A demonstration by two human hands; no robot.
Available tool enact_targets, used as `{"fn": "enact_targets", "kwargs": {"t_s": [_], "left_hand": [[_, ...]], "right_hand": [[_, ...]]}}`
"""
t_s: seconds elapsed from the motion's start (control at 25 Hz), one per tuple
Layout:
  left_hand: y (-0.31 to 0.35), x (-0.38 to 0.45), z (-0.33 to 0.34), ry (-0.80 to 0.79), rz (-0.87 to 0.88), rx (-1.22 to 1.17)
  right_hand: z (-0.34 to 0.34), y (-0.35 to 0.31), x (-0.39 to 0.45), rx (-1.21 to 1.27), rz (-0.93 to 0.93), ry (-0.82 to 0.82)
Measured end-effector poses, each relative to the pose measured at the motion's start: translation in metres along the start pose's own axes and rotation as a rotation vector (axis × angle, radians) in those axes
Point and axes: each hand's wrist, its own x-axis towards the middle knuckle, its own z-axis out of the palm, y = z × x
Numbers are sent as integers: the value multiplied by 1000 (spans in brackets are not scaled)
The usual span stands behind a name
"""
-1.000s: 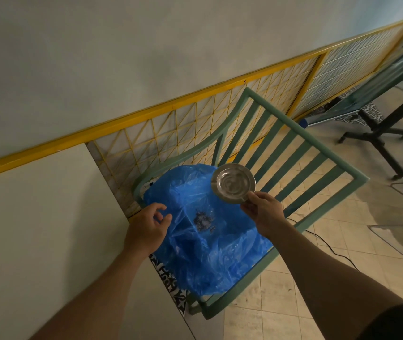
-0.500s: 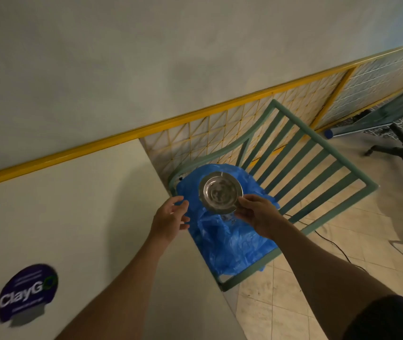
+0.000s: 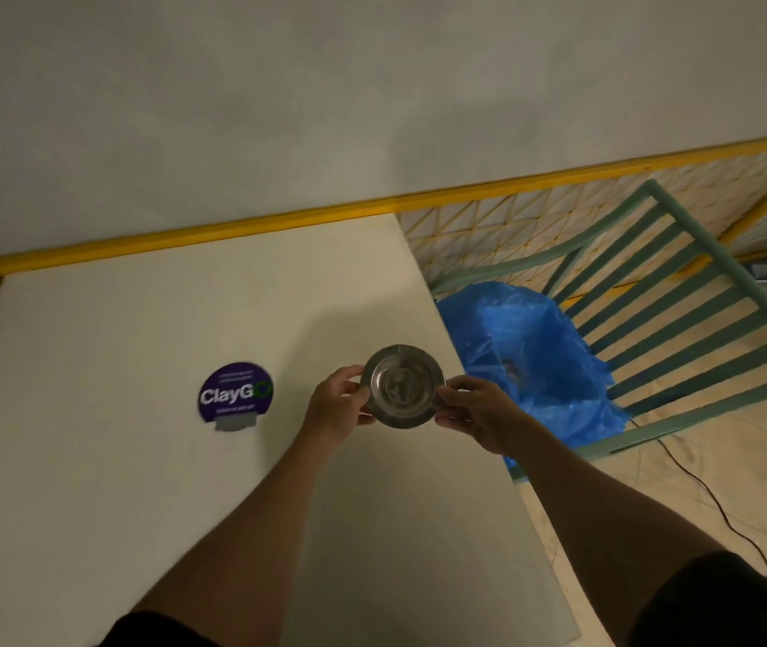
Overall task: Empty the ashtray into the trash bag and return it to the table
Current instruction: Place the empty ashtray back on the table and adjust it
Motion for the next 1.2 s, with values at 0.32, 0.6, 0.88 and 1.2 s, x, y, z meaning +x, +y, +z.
{"fn": "enact_targets", "kwargs": {"t_s": [0.32, 0.6, 0.88, 1.2], "left_hand": [[-74, -70, -101, 136, -111, 51], [-130, -112, -161, 245, -222, 141], [-164, -125, -171, 274, -238, 210], [-160, -122, -169, 272, -267, 220]], "right_hand": [[113, 69, -25, -138, 101, -58], [189, 128, -40, -302, 184, -22], [211, 158, -46, -375, 205, 76], [210, 162, -41, -421, 211, 133]]}}
